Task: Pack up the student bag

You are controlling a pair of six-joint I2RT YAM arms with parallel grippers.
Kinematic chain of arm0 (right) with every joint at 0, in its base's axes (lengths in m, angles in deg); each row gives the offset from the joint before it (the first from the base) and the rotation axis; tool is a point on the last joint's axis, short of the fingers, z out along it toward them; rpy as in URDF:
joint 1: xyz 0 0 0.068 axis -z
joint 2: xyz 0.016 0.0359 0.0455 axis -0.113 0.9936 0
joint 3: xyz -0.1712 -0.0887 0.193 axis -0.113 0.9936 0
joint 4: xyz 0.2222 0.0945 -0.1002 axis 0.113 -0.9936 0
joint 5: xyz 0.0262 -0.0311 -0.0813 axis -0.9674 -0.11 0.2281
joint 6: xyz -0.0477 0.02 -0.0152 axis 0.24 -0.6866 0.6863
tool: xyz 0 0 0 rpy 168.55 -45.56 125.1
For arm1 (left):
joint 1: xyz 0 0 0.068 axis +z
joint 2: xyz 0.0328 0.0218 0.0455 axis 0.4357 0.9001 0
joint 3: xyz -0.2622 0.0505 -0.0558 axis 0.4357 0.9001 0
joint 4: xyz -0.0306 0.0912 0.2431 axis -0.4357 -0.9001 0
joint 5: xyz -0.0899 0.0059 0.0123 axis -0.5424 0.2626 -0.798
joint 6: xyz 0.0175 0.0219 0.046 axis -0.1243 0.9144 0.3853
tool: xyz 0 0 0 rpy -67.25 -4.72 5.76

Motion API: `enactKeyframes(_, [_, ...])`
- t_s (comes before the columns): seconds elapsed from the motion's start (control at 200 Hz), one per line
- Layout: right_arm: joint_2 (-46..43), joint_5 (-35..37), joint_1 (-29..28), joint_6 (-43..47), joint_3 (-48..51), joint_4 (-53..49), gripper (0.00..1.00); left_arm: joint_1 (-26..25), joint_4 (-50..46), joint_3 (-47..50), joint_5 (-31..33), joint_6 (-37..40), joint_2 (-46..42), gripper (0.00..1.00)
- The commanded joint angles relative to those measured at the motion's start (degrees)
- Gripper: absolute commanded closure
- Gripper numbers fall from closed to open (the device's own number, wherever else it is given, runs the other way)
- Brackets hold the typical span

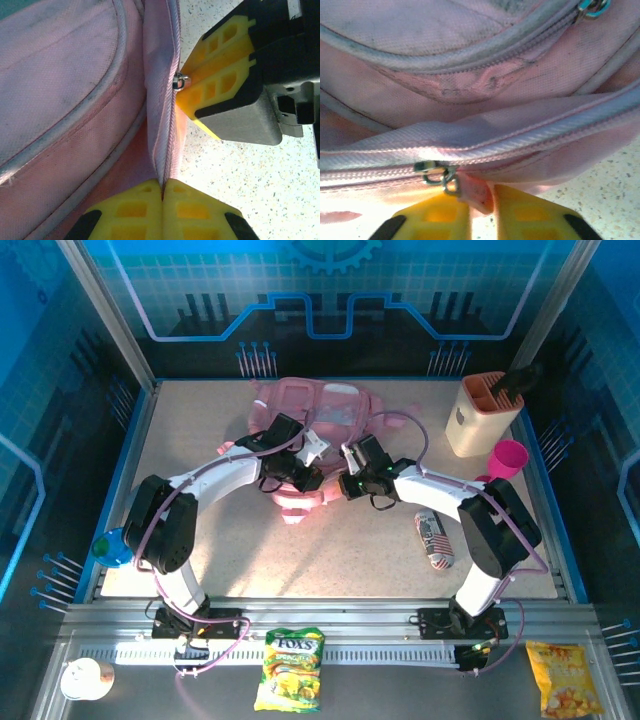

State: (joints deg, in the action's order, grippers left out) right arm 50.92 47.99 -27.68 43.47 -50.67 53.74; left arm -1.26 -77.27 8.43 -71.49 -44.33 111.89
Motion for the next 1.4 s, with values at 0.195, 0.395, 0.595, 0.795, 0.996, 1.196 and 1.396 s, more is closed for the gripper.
enactKeyframes(0.195, [-1.9,0.8,-1.2,2.5,-1.1,3.1,0.62,0.7,0.4,0.5,-4.0,-1.5,-2.9,1.00])
enactKeyframes(0.395, [-2.1,0.5,-1.3,1.7,-0.8,5.0,0.62,1.0,0.5,0.7,-4.1,-1.8,-2.9,1.00])
enactKeyframes(0.595, [-3.0,0.5,-1.4,1.2,0.4,6.7,0.60,1.2,0.6,0.9,-4.1,-2.1,-2.6,1.00])
enactKeyframes(0.795, [-2.9,0.6,-1.4,0.7,0.3,6.8,0.67,1.3,0.8,0.9,-4.2,-2.3,-2.6,1.00])
enactKeyframes(0.996, [-1.0,2.6,-1.4,0.8,-1.3,4.1,0.86,1.5,0.7,1.0,-4.1,-2.3,-2.8,1.00])
enactKeyframes(1.196, [-2.7,6.3,-1.2,2.1,-0.4,3.1,0.96,2.0,0.5,1.7,-2.6,-2.4,-3.8,1.00])
enactKeyframes(1.396, [-6.8,13.6,2.0,1.3,3.8,2.4,0.96,3.7,0.8,4.4,-1.4,-2.6,-6.9,1.00])
